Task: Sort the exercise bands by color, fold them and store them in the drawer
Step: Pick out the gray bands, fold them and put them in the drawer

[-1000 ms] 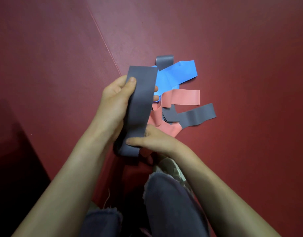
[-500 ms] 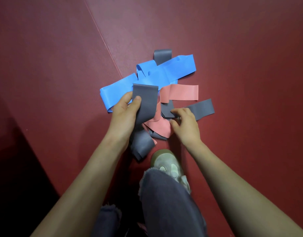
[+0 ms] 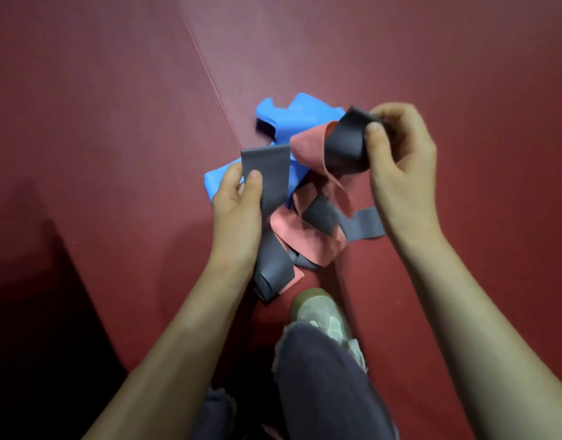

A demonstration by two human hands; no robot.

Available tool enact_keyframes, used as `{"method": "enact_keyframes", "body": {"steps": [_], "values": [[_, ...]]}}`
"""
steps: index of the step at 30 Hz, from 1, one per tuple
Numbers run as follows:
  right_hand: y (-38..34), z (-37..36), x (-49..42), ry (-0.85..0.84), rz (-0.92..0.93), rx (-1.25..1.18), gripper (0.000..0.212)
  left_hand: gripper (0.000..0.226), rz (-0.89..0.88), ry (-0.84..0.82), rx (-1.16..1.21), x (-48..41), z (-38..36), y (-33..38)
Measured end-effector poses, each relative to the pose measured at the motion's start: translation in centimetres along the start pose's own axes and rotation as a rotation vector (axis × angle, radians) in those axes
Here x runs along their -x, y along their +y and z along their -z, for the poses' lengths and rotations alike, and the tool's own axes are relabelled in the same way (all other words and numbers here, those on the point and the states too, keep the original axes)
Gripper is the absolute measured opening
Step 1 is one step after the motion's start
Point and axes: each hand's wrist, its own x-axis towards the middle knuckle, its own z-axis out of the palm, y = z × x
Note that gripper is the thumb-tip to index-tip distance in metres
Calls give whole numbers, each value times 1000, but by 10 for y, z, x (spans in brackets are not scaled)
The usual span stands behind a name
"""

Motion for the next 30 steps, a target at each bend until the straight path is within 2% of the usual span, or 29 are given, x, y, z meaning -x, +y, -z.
{"method": "enact_keyframes", "body": {"steps": [3, 5, 7, 10, 13, 17, 22, 26, 30], "values": [[-20, 8, -8, -12, 32, 1, 18, 28, -54, 16, 38, -1, 0, 7], [-29, 10, -13, -58, -71, -37, 19, 28, -80, 19, 43, -4, 1, 11], [-35, 9, -17, -190, -213, -63, 20, 27, -85, 9, 50, -5, 1, 13], [-41, 9, -16, -490, -360, -104, 28, 25, -63, -9, 49, -4, -2, 15], [-48, 4, -12, -611, -379, -213, 30, 23, -31, -69, 57, -2, -4, 15], [-46, -16, -5, -543, -361, -291, 28, 24, 58, -130, 146, 0, -9, 15], [-29, -37, 6, -335, -384, -214, 27, 29, 187, -18, 210, -1, -13, 10], [-28, -42, 11, -250, -314, -158, 36, 18, 69, -75, 82, 2, -14, 11], [-27, -39, 28, -110, -313, -395, 43, 25, 12, -59, 67, -1, -14, 18]]}}
